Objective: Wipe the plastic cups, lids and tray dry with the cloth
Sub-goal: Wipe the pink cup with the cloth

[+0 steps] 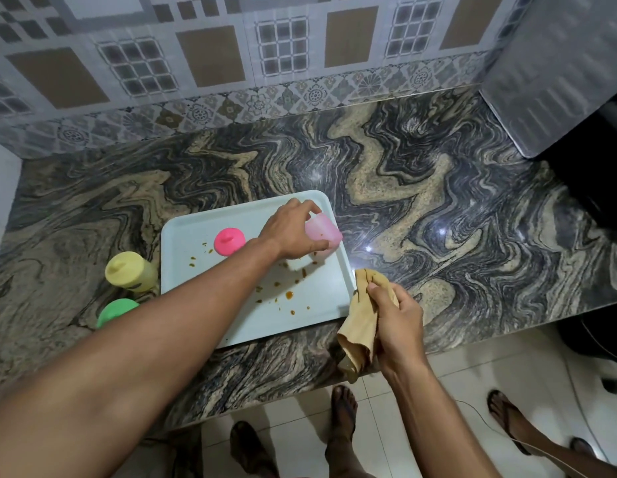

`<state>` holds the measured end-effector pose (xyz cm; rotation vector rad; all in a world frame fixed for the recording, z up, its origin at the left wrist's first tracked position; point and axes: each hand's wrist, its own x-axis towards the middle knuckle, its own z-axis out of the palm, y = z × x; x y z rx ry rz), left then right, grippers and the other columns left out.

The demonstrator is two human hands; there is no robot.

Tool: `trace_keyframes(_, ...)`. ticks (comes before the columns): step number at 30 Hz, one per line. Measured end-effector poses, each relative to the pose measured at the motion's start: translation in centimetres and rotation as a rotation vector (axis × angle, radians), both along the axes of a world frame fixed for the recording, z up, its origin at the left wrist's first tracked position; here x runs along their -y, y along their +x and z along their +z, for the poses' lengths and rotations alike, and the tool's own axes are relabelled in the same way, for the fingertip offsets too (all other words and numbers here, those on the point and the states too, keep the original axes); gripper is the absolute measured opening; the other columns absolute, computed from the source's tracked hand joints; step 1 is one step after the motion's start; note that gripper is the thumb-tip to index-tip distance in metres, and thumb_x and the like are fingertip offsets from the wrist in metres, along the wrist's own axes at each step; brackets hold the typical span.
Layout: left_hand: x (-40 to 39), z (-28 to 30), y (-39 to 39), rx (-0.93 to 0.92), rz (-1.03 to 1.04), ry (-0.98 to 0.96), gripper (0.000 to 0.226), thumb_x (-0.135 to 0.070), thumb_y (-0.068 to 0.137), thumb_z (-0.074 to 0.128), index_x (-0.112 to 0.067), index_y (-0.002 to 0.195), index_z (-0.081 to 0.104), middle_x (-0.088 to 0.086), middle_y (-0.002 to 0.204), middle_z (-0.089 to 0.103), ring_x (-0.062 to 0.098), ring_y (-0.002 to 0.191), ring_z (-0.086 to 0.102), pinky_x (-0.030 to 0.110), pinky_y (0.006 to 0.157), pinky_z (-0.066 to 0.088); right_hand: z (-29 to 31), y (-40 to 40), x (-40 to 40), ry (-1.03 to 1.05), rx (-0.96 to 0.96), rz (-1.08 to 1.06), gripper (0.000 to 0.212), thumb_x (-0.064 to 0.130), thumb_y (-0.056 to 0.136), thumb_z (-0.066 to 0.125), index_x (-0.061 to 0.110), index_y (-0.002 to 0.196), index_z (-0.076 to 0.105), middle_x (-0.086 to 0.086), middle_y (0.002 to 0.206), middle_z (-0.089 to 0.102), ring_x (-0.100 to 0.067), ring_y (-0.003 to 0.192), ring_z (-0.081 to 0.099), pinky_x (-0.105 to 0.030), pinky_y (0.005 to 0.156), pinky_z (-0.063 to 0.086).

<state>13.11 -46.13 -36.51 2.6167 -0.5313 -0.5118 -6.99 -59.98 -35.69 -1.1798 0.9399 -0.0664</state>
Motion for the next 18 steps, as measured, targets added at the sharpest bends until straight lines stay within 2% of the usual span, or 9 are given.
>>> trace_keyframes(2, 0.4, 0.0, -0.2, 0.02, 0.02, -0.016, 0.077, -0.052, 0.073, 0.088, -0.023, 0.136, 0.055, 0.004, 0.127, 0.059, 0.026, 0.117, 0.058, 0.042, 0.094, 0.051, -0.3, -0.2, 0.0, -0.092, 0.0, 0.043, 0.007, 0.018, 0.099, 0.071, 0.019, 0.1, 0.078, -0.012, 0.092, 0.081, -0.027, 0.079, 0.076, -0.044, 0.075, 0.061)
trace_keyframes(3, 0.6, 0.0, -0.4, 0.027, 0.037, -0.027, 0.076, -0.051, 0.072, 0.088, -0.023, 0.135, 0.056, 0.004, 0.126, 0.062, 0.027, 0.116, 0.06, 0.041, 0.091, 0.052, -0.4, -0.1, -0.1, -0.165, 0.003, 0.079, 0.007, 0.023, 0.097, 0.072, 0.024, 0.099, 0.078, -0.01, 0.096, 0.081, -0.03, 0.087, 0.077, -0.049, 0.081, 0.062)
trace_keyframes(5, 0.8, 0.0, -1.0, 0.041, 0.083, -0.055, 0.077, -0.05, 0.069, 0.088, -0.022, 0.134, 0.057, 0.005, 0.122, 0.068, 0.028, 0.111, 0.063, 0.037, 0.083, 0.052, -0.2, 0.0, -0.6, -0.309, 0.025, 0.145, 0.006, 0.026, 0.095, 0.073, 0.029, 0.098, 0.078, 0.001, 0.097, 0.08, -0.026, 0.096, 0.076, -0.051, 0.089, 0.062)
trace_keyframes(8, 1.0, 0.4, -2.0, 0.074, 0.153, -0.095, 0.077, -0.045, 0.067, 0.089, -0.022, 0.133, 0.058, 0.006, 0.118, 0.069, 0.03, 0.107, 0.064, 0.035, 0.078, 0.049, 0.9, 0.6, -1.6, -0.521, 0.142, 0.21, 0.011, 0.029, 0.092, 0.074, 0.025, 0.102, 0.074, 0.012, 0.096, 0.077, -0.009, 0.093, 0.072, -0.04, 0.089, 0.059)
trace_keyframes(10, 1.0, 0.9, -2.9, 0.104, 0.161, -0.145, 0.073, -0.037, 0.069, 0.087, -0.021, 0.133, 0.057, 0.006, 0.122, 0.068, 0.031, 0.11, 0.063, 0.038, 0.085, 0.052, 2.0, 1.2, -2.2, -0.602, 0.279, 0.317, 0.015, 0.026, 0.093, 0.078, 0.022, 0.105, 0.071, 0.016, 0.096, 0.075, -0.003, 0.09, 0.07, -0.028, 0.082, 0.058)
trace_keyframes(12, 0.7, 1.5, -3.9, 0.128, 0.121, -0.185, 0.065, -0.027, 0.076, 0.08, -0.022, 0.136, 0.055, 0.005, 0.129, 0.065, 0.031, 0.114, 0.062, 0.041, 0.092, 0.051, 2.8, 2.2, -2.7, -0.646, 0.353, 0.411, 0.015, 0.02, 0.094, 0.08, 0.021, 0.105, 0.07, 0.014, 0.093, 0.075, -0.004, 0.085, 0.07, -0.019, 0.074, 0.055)
trace_keyframes(14, 0.1, 2.2, -4.9, 0.166, 0.112, -0.234, 0.061, -0.027, 0.077, 0.078, -0.023, 0.134, 0.056, 0.003, 0.126, 0.065, 0.029, 0.108, 0.062, 0.04, 0.088, 0.051, 3.0, 3.4, -3.0, -0.745, 0.317, 0.323, 0.013, 0.023, 0.095, 0.079, 0.021, 0.101, 0.068, 0.01, 0.086, 0.073, -0.007, 0.076, 0.068, -0.021, 0.066, 0.051)
trace_keyframes(16, -0.8, 3.0, -5.8, 0.21, 0.164, -0.291, 0.065, -0.034, 0.069, 0.083, -0.024, 0.128, 0.059, 0.0, 0.115, 0.065, 0.026, 0.097, 0.062, 0.039, 0.081, 0.052, 2.8, 4.4, -2.8, -0.831, 0.25, 0.137, 0.012, 0.028, 0.097, 0.076, 0.023, 0.1, 0.065, 0.006, 0.085, 0.071, -0.016, 0.076, 0.067, -0.03, 0.066, 0.05)
trace_keyframes(18, -1.7, 3.6, -6.0, 0.229, 0.202, -0.32, 0.069, -0.035, 0.063, 0.085, -0.025, 0.126, 0.06, -0.001, 0.112, 0.065, 0.024, 0.094, 0.062, 0.039, 0.08, 0.053, 2.6, 4.6, -2.3, -0.853, 0.252, 0.08, 0.012, 0.03, 0.098, 0.075, 0.024, 0.099, 0.064, 0.007, 0.085, 0.071, -0.018, 0.076, 0.067, -0.032, 0.067, 0.051)
